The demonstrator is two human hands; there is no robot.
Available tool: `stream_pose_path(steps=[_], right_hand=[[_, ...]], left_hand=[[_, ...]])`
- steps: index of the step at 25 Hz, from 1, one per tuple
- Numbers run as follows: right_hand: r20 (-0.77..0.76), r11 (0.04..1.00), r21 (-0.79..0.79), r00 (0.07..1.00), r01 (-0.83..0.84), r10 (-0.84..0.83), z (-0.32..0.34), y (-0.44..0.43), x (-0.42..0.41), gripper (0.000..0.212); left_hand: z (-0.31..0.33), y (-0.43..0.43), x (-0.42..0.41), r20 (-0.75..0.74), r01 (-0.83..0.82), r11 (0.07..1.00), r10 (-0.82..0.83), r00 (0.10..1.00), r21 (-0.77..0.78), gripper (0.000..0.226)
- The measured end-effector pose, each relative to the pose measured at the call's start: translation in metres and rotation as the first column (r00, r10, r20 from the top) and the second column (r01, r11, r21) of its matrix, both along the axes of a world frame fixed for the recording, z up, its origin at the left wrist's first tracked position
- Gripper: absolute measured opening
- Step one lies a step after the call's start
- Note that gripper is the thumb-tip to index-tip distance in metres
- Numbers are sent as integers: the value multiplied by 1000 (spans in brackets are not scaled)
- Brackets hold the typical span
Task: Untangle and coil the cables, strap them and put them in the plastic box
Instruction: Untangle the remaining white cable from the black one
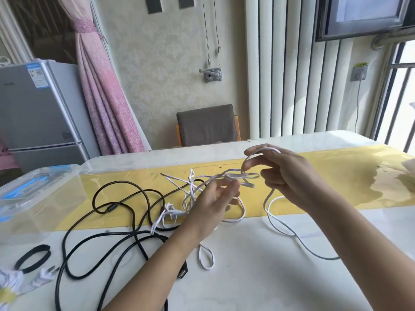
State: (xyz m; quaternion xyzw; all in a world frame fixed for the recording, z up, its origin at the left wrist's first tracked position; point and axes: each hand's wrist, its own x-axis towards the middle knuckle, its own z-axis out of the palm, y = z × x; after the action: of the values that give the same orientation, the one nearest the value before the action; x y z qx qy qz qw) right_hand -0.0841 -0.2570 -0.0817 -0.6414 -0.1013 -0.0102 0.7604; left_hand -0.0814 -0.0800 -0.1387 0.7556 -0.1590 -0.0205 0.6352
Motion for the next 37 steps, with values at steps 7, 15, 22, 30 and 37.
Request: stream_pose_path(steps=[7, 15, 22, 30, 37], right_hand=[[51, 958, 189, 977, -215, 209, 6, 3, -5, 34], [-198, 741, 511, 898, 437, -393, -5, -67, 27, 24], [386, 99, -861, 768, 499, -511, -33, -48, 28, 66], [419, 640, -498, 809, 585, -412, -12, -12, 11, 61], [173, 790, -603, 985, 109, -4, -26, 32, -2, 32]], left_hand=[[14, 6, 14, -279, 22, 777, -252, 927, -629, 46], [24, 56, 38, -317, -292, 568, 59, 947, -769, 39], [13, 45, 32, -189, -207, 728, 108, 976, -654, 62], [1, 39, 29, 79, -220, 907, 265, 961, -358, 73], [-7, 24, 20, 106, 36, 958, -6, 994, -283, 90]])
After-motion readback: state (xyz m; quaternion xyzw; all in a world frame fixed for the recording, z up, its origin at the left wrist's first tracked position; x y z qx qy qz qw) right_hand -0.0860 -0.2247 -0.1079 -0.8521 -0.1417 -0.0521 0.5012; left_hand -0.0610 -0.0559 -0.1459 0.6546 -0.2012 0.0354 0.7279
